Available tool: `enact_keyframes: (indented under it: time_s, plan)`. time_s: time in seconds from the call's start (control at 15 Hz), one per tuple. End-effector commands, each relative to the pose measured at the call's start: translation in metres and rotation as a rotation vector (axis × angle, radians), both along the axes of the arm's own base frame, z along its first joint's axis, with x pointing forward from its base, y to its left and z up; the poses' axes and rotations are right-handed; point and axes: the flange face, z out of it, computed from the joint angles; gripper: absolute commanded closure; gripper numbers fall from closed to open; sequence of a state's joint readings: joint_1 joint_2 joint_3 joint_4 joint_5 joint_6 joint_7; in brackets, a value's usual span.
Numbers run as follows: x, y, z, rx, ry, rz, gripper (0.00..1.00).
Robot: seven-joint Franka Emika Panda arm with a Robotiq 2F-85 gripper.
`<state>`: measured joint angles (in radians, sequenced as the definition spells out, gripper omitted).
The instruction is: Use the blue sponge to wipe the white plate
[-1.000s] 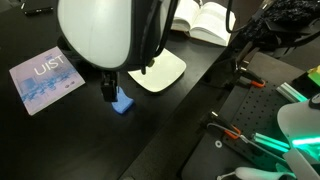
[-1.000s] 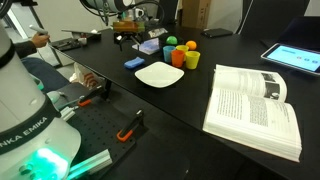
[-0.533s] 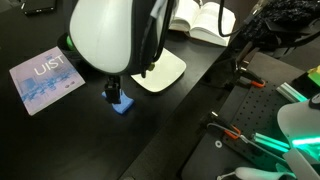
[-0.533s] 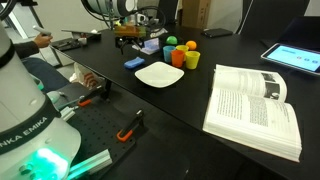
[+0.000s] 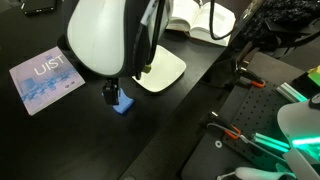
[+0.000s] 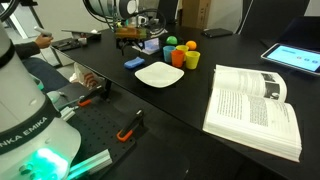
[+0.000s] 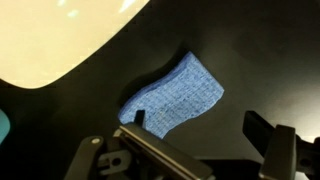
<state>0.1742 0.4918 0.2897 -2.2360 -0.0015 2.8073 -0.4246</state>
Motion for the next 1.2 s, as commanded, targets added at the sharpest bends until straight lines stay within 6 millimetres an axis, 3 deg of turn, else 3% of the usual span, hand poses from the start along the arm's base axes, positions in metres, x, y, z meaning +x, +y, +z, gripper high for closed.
enact_keyframes:
  time_s: [0.0, 0.4, 1.13]
  plan:
    - [0.006, 0.006, -0.001, -0.005, 0.004, -0.001, 0.00]
    - [0.004, 0.007, -0.013, -0.013, 0.032, 0.008, 0.00]
    - [0.018, 0.019, -0.025, 0.015, -0.085, 0.087, 0.00]
